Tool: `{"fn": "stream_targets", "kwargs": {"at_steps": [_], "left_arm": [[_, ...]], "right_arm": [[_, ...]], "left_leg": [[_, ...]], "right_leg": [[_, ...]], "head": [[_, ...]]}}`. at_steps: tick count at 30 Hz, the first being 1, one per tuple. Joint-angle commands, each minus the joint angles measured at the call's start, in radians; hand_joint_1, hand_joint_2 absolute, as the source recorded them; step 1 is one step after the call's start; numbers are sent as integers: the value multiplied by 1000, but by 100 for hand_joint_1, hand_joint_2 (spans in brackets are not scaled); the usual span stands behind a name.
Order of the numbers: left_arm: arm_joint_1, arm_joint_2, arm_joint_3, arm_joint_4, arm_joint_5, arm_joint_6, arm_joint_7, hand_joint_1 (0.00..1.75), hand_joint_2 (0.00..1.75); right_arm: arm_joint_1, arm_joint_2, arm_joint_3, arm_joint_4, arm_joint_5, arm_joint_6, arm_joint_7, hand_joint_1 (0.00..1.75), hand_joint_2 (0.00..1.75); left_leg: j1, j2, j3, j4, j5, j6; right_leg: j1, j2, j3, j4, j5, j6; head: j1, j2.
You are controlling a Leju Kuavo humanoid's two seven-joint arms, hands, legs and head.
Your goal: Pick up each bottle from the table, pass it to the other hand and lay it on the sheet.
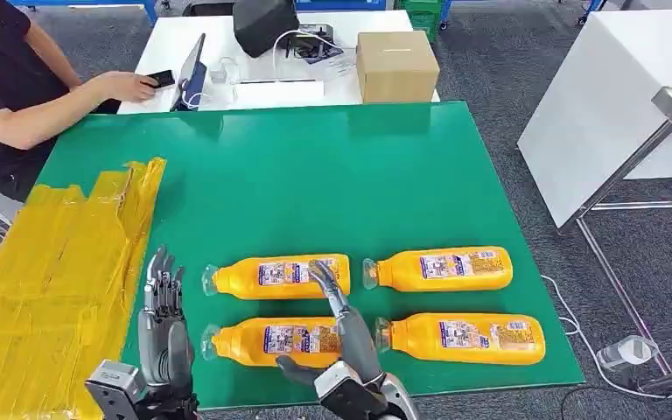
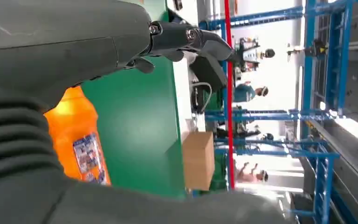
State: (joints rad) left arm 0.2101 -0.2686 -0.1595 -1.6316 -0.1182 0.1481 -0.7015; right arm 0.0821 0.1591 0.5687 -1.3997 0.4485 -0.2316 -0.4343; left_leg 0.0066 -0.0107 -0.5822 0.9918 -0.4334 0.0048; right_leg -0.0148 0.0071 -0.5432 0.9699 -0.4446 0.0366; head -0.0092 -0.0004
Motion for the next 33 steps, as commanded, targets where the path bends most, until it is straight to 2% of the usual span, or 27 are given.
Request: {"fn": "stream_targets", "kwargs": {"at_steps": [1, 5, 9, 13, 18, 29, 33], "left_arm": [[-46, 6, 11, 80, 2, -21, 3, 0, 0], [-61, -4, 25, 101, 1, -42, 3, 0, 0], [-65, -13, 40, 108, -7, -59, 3, 0, 0], [-63, -14, 52, 104, -9, -77, 3, 0, 0], [-64, -16, 56, 104, -7, -84, 3, 0, 0], [-64, -16, 56, 104, -7, -84, 3, 0, 0], [-68, -16, 62, 110, -1, -91, 3, 0, 0]], "right_arm": [[-65, -60, 95, 117, 100, 7, 101, 0, 175], [-95, -77, 115, 119, 184, 17, 171, 0, 175], [-168, -117, 146, 115, 345, 22, 300, 0, 175], [-233, -156, 177, 83, 376, 64, 335, 0, 175], [-271, -178, 201, 75, 383, 104, 359, 0, 175], [-271, -178, 201, 75, 383, 104, 359, 0, 175], [-293, -210, 244, 83, 356, 152, 370, 0, 175]], "left_leg": [[0, 0, 3, -1, 0, 0], [1, 1, 5, -2, -1, 0], [0, 2, 3, -1, 0, 0], [1, 3, 5, -1, -1, 0], [1, 2, 4, -1, -1, 1], [0, 1, 3, 0, -1, 0], [1, 1, 5, 0, -1, 0]], "right_leg": [[1, 0, 3, -2, 0, -1], [1, 0, 5, -3, 0, -1], [1, 1, 4, -2, 0, -1], [1, 1, 5, -3, 0, -1], [1, 0, 5, -2, 0, -1], [1, -1, 4, -1, 0, -1], [2, 0, 6, -2, -1, -1]], "head": [[0, 0], [0, 0], [0, 0], [0, 0], [0, 0], [0, 0], [0, 0]]}}
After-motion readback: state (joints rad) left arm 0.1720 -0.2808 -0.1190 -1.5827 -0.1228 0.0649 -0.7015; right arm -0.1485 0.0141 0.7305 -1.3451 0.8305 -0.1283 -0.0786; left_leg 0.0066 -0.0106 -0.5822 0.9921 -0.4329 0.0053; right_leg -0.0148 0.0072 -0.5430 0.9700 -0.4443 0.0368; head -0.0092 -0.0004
